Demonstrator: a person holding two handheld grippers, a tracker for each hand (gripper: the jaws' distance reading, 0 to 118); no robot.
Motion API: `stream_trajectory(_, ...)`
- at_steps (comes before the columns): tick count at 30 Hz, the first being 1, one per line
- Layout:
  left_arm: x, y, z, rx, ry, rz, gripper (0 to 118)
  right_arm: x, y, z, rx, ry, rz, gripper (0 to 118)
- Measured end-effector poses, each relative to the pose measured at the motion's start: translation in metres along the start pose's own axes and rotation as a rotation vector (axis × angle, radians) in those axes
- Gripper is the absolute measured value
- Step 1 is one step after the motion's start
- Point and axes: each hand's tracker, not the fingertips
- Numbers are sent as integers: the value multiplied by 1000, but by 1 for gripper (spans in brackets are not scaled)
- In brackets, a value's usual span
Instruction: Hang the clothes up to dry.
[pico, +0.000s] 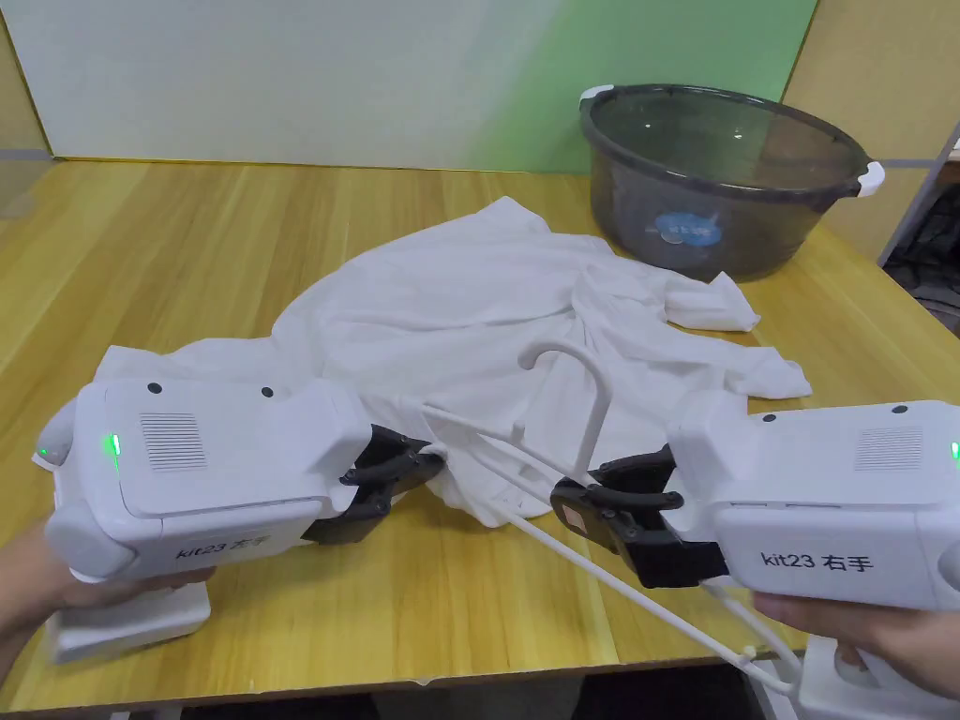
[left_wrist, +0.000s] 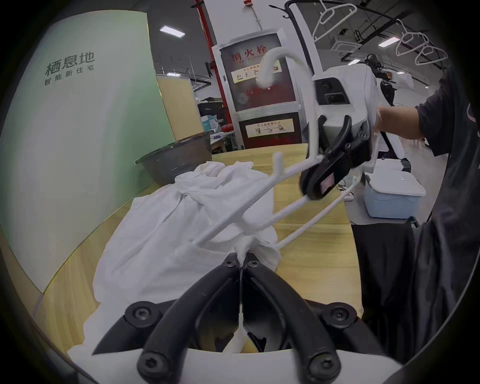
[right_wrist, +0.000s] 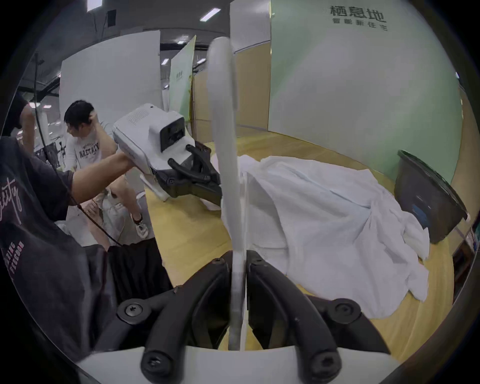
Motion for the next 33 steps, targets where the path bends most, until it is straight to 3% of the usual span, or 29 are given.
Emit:
stream_trajectory(9,-25,-17,3,63,11,72,0,18,56,-83,-15,45,-12,9)
stream_trajectory(15,-14,-14,21,60,36,107,0,23,53,-92,-19,41,-8,9)
stream_trajectory(19,-21,-19,34,150,113,194,0,28,48,-83,-48,77,45,9)
stream_trajectory(22,-23,-13,43,241,135,235,0,25,48,-80,-56,72,131,9)
stream_trajectory(24,-19,-3,43,254,112,216,0,25,54,-83,-58,84,98,9)
stream_trajectory(27,-10,10,42,286,120,202,0,24,58,-93,-60,99,137,9)
stream_trajectory(30,-7,13,43,282,91,173,0,28,55,-102,-57,118,109,9)
stream_trajectory(33,-8,5,43,247,-15,204,0,32,53,-100,84,110,58,9)
